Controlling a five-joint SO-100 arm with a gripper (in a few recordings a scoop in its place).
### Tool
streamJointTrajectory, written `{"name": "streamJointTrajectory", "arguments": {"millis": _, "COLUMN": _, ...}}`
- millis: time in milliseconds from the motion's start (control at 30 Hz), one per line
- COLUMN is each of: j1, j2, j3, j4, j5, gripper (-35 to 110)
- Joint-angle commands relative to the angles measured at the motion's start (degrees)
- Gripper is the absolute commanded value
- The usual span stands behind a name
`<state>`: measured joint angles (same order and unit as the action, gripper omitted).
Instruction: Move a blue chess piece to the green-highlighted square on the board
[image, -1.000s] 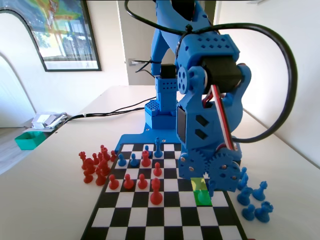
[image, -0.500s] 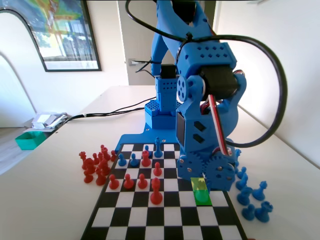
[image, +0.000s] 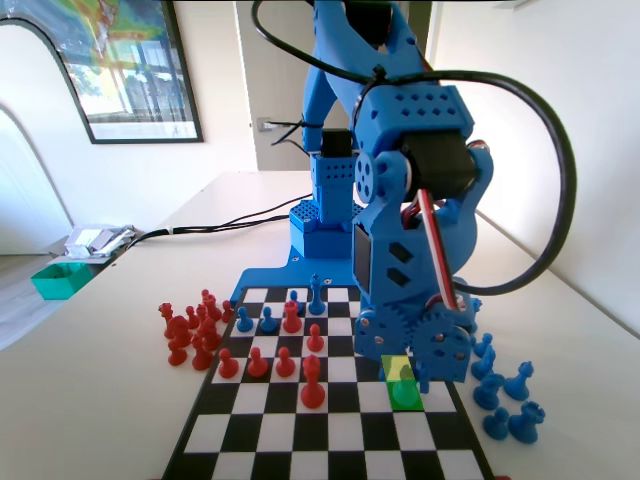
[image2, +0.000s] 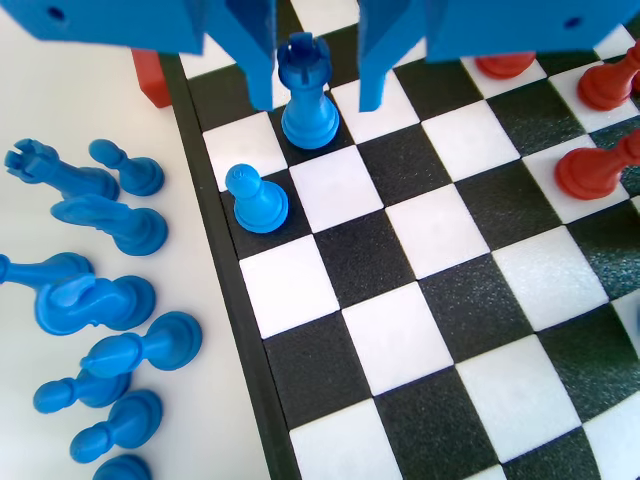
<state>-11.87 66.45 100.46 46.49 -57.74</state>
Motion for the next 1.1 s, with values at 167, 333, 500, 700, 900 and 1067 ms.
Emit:
{"name": "streamJointTrajectory", "arguments": {"millis": 167, "j1": -0.18, "j2": 7.65, "j3": -1.41, "j4": 1.67, "j5": 0.00, "gripper": 16}}
{"name": "streamJointTrajectory", "arguments": {"millis": 333, "j1": 0.09, "j2": 12.30, "j3": -3.08, "j4": 4.31, "j5": 3.43, "gripper": 18}}
{"name": "streamJointTrajectory", "arguments": {"millis": 500, "j1": 0.53, "j2": 17.49, "j3": -7.03, "j4": 10.63, "j5": 4.13, "gripper": 14}}
{"name": "streamJointTrajectory", "arguments": {"millis": 700, "j1": 0.44, "j2": 26.19, "j3": -7.91, "j4": 19.07, "j5": -1.14, "gripper": 1}}
{"name": "streamJointTrajectory", "arguments": {"millis": 900, "j1": 1.67, "j2": 34.63, "j3": -8.00, "j4": 26.81, "j5": -6.42, "gripper": 1}}
{"name": "streamJointTrajectory", "arguments": {"millis": 1067, "j1": 3.60, "j2": 42.45, "j3": -6.77, "j4": 32.26, "j5": -11.78, "gripper": 1}}
